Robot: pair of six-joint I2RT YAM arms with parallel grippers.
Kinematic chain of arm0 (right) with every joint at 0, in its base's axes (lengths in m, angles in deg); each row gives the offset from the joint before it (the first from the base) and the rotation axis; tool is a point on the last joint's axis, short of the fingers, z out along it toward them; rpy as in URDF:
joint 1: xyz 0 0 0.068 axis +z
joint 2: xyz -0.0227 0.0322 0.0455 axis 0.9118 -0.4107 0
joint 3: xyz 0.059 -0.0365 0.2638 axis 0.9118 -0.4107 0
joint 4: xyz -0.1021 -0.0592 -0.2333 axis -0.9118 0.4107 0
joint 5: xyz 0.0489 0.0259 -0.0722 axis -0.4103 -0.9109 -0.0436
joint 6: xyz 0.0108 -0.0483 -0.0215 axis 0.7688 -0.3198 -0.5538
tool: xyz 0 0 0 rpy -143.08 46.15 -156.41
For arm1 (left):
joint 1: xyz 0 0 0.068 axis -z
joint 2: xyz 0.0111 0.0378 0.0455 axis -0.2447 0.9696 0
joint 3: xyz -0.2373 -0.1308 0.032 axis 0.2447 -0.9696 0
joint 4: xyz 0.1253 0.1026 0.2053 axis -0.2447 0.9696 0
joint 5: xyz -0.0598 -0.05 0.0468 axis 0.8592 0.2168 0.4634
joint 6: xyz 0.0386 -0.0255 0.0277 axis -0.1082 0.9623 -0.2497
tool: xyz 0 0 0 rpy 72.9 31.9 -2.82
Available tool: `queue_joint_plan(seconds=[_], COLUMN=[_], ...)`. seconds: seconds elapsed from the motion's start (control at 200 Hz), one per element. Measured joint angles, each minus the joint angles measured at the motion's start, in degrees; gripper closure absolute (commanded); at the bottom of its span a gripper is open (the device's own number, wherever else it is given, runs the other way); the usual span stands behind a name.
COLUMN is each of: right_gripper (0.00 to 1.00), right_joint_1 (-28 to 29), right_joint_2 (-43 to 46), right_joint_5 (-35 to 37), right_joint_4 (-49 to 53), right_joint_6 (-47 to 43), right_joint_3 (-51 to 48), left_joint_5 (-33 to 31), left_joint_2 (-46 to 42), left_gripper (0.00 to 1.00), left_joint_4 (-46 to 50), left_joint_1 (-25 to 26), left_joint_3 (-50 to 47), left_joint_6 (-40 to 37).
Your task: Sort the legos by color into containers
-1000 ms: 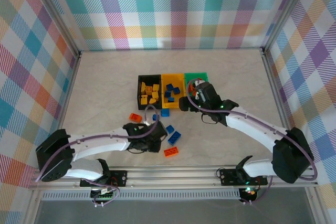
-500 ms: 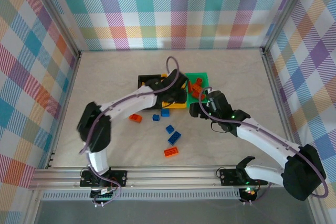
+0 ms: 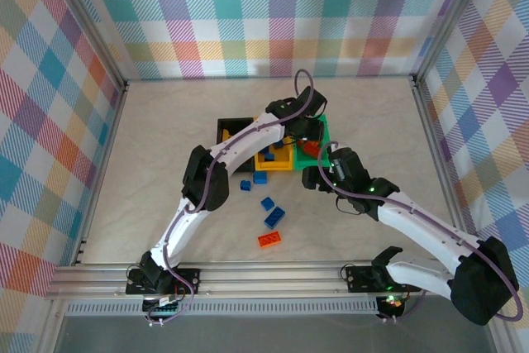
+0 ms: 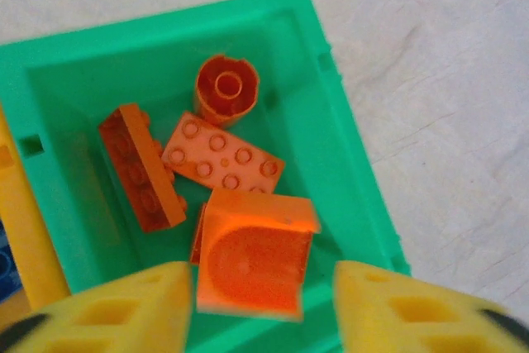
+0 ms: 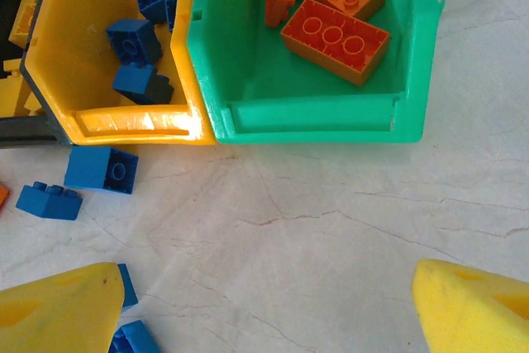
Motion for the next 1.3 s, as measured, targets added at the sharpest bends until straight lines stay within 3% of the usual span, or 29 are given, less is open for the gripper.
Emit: queue_joint_plan(seconds=[0.155,0.36,0.43,0.52,0.74,0.925,1.07,1.305], right_gripper=[0.09,0.12,0.12,0.11,0.09,0.07,0.03,0.00], right_joint_1=[0.00,0.00,0.24,2.58,15.82,24.37,28.61,33.20], right_joint_2=[0.00,-0.85,-2.64,-6.32,-16.55,-22.18,-24.90,-28.96], right_joint_5=[-0.28,-3.80,-5.92,-7.28,-10.34,-11.17,-9.77,-6.91], right_joint_4=[0.39,0.11,-0.37,-0.76,-1.42,-1.79,-1.51,-0.09], right_joint_6=[-0.02,-0.57,-1.07,-1.81,-2.86,-1.73,0.07,2.34], right_joint_3=[0.00,0.02,0.09,0.52,2.60,2.78,4.26,9.14], left_joint_5=[0.76,1.14,0.98,0.59,-2.51,-4.37,-4.94,-6.27], left_joint_2=[0.15,-2.49,-8.44,-19.91,-51.78,-68.72,-77.88,-84.52], left_gripper=[0.20,0.08,0.00,0.00,0.00,0.00,0.00,0.00], left_joint_4=[1.14,0.72,-1.81,-5.55,-15.21,-16.55,-14.75,-13.92], left_joint_1=[0.00,0.00,0.00,0.00,0.00,0.00,0.00,0.00], left_joint_3=[0.50,-1.62,-9.66,-23.74,-56.94,-79.56,-88.21,-91.71], left_joint_6=[0.50,1.03,1.09,1.60,4.87,9.86,12.98,15.19])
